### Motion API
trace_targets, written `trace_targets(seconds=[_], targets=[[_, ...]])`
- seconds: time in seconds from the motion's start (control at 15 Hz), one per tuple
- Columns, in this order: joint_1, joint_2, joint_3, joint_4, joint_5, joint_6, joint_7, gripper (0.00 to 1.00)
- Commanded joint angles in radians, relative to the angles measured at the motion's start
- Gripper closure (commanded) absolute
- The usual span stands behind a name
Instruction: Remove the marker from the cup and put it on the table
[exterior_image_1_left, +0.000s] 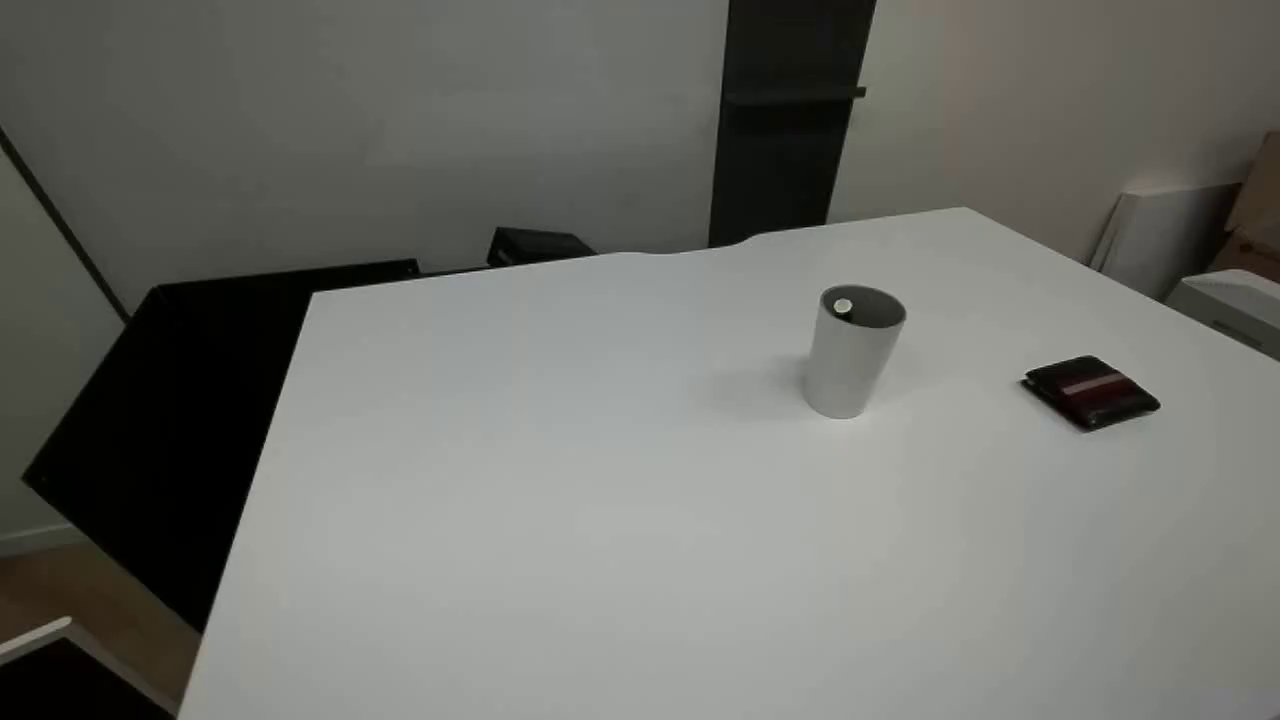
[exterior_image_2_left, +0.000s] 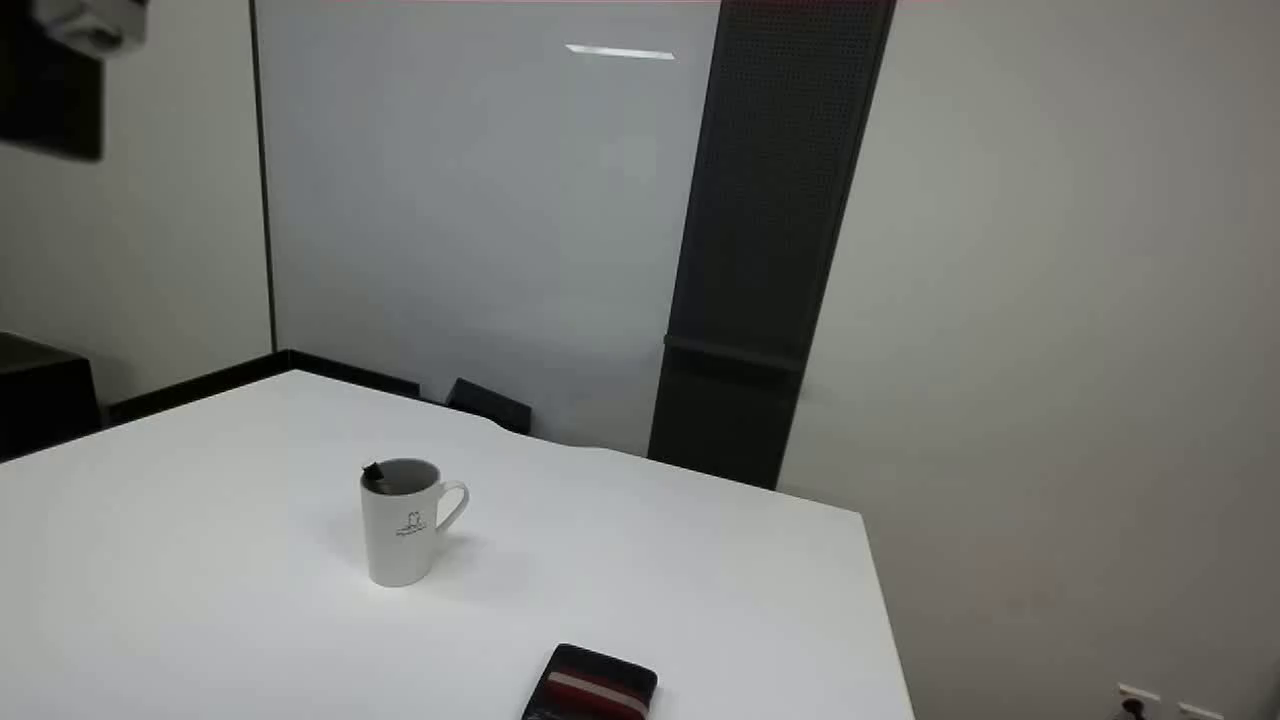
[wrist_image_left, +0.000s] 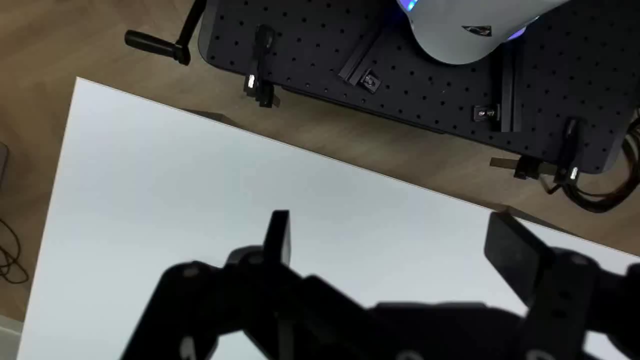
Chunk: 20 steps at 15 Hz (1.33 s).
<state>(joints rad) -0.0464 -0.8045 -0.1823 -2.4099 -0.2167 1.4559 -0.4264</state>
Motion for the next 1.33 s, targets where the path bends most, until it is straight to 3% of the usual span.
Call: trace_targets(seconds=[0.0, 0.53, 0.8, 1.07, 1.27], targets=[[0.020, -0.002, -0.013, 0.003, -0.008, -0.004, 0.011, 0.00], [0.020, -0.003, -0.013, 0.003, -0.008, -0.003, 0.011, 0.00], [0.055, 0.027, 0.011, -0.074, -0.007, 0.035, 0.014, 0.00], [0.099, 0.076, 0.056, -0.184, -0.006, 0.154, 0.034, 0.00], [0.135, 0.138, 0.091, -0.262, 0.007, 0.312, 0.046, 0.00]])
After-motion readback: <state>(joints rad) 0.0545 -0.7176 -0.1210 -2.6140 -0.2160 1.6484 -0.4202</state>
